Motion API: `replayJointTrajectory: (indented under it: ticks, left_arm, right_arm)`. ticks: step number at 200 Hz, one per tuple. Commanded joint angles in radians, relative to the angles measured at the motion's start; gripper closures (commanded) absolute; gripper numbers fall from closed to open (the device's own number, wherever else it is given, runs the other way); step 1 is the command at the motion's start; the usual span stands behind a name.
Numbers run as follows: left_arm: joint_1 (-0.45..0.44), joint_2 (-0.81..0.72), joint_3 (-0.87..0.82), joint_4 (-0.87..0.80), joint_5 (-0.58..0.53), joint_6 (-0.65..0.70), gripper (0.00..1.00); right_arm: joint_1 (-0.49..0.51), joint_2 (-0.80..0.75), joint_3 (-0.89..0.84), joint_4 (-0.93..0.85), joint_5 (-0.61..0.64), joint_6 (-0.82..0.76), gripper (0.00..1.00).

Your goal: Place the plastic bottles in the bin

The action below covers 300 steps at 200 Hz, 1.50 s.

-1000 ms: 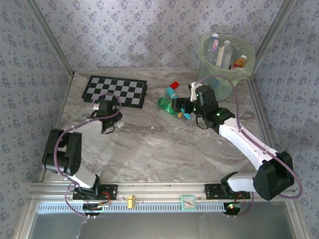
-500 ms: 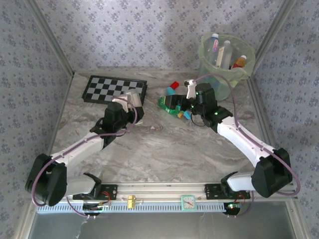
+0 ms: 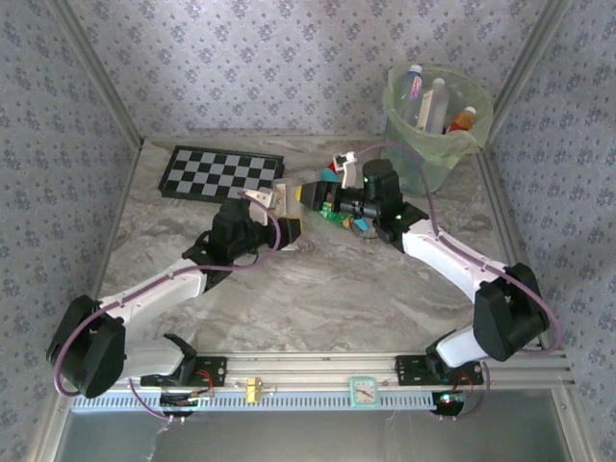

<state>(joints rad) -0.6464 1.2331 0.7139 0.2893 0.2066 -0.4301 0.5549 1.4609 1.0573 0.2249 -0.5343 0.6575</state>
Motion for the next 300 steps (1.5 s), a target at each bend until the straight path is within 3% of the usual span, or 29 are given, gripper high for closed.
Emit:
replayJointTrajectory:
  ticks: [1,56,88,109,137,177,217,269,300]
  left_arm:
    - [-0.012,0.002,0.054,0.047,0.059,0.009,0.48]
    - [-0.028,0.004,0.077,0.045,0.091,0.013,0.49]
    - [-0.032,0.003,0.081,0.036,0.087,0.019,0.46]
    - [-0.035,-0.003,0.081,0.031,0.074,0.015,0.35]
    - [-0.034,-0.023,0.072,0.031,0.031,0.005,0.16]
    - [-0.032,-0.059,0.053,0.001,-0.098,-0.009,0.0]
    - [-0.008,-0.043,0.049,-0.045,-0.184,-0.048,0.0]
    - [0.086,0.004,0.02,-0.053,-0.221,-0.187,0.0]
    - [0.103,0.019,0.012,-0.067,-0.216,-0.197,0.0]
  right_arm:
    - [0.019,0.03,0.041,0.066,-0.05,0.024,0.17]
    - [0.039,0.077,0.068,0.083,-0.068,0.031,0.21]
    - [0.038,0.09,0.075,0.079,-0.061,0.024,0.37]
    - [0.035,0.089,0.078,0.063,-0.053,0.008,0.44]
    - [0.011,0.065,0.082,0.007,-0.029,-0.021,0.47]
    - [-0.073,-0.016,0.2,-0.286,0.075,-0.249,0.47]
    - [-0.194,-0.075,0.363,-0.503,0.267,-0.413,0.48]
    - [-0.441,-0.055,0.508,-0.404,0.332,-0.384,0.48]
    - [-0.515,-0.006,0.585,-0.357,0.487,-0.429,0.48]
